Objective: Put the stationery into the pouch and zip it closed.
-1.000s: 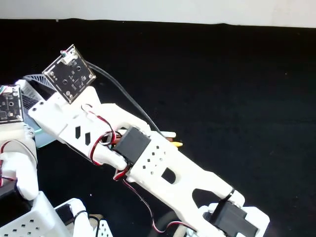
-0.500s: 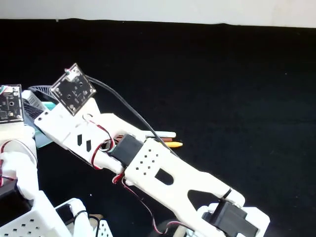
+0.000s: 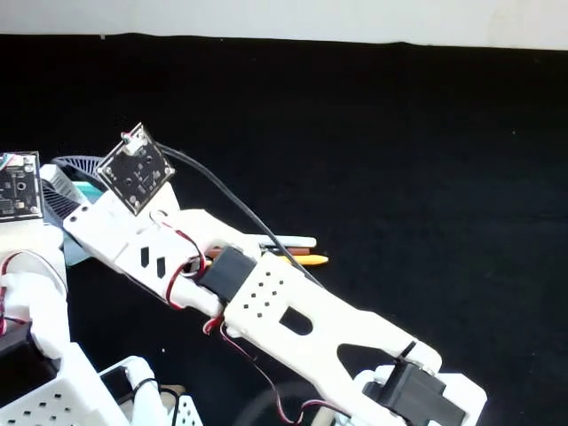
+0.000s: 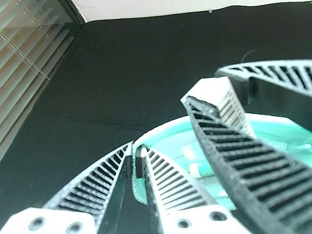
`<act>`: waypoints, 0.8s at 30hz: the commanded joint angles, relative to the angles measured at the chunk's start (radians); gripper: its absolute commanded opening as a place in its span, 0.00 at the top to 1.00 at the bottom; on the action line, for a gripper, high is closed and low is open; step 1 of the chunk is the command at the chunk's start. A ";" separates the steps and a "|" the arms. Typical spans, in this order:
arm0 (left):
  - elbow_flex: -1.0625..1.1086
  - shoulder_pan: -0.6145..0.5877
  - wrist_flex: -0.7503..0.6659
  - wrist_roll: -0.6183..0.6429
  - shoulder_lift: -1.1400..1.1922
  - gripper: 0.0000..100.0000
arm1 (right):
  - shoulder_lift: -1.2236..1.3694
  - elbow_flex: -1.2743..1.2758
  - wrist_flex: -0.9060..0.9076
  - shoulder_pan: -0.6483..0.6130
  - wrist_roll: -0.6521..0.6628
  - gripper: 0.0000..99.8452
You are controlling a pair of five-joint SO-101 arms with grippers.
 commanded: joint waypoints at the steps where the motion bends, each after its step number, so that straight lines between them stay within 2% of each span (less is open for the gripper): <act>1: 0.019 -0.005 0.000 0.000 0.018 0.99 | -0.012 0.001 -0.002 -0.001 -0.005 0.81; 14: 0.021 -0.005 0.000 0.000 0.018 0.99 | -0.018 -0.010 -0.002 -0.001 0.000 0.80; 19: 0.021 -0.005 0.000 0.000 0.018 0.99 | -0.099 0.001 -0.001 -0.001 0.000 0.80; 24: 0.021 -0.005 0.000 0.000 0.018 0.99 | -0.183 -0.008 0.096 -0.016 0.000 0.80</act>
